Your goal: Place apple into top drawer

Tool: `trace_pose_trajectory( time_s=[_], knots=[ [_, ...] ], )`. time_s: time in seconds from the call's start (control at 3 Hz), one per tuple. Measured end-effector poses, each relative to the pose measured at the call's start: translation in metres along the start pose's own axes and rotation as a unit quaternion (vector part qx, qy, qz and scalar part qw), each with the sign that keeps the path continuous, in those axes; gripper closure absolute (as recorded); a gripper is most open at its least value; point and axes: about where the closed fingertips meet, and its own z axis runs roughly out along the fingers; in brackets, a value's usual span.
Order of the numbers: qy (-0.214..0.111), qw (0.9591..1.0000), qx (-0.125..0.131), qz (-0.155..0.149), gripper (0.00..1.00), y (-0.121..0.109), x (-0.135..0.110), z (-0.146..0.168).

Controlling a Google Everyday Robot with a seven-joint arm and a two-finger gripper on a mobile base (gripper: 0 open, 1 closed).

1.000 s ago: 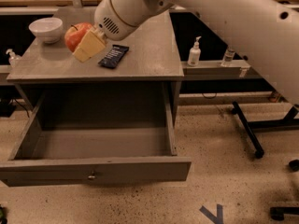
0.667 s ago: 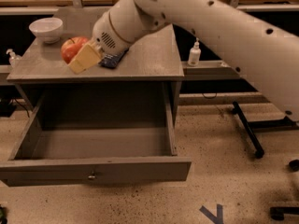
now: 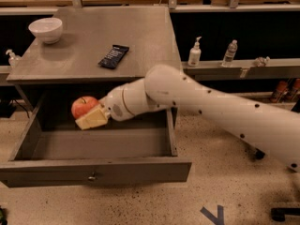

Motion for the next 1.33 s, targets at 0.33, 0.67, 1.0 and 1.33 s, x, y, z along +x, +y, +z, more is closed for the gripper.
trace_pose_trajectory(
  time_s=[0.33, 0.67, 1.0, 1.33],
  knots=[
    [0.001, 0.9994, 0.0, 0.035, 1.0, 0.008, 0.071, 0.047],
    [-0.018, 0.9986, 0.018, 0.047, 1.0, 0.004, 0.084, 0.062],
    [-0.022, 0.9988, 0.027, 0.035, 1.0, -0.002, 0.081, 0.064],
    [-0.008, 0.9995, 0.029, 0.006, 1.0, -0.027, 0.088, 0.071]
  ],
)
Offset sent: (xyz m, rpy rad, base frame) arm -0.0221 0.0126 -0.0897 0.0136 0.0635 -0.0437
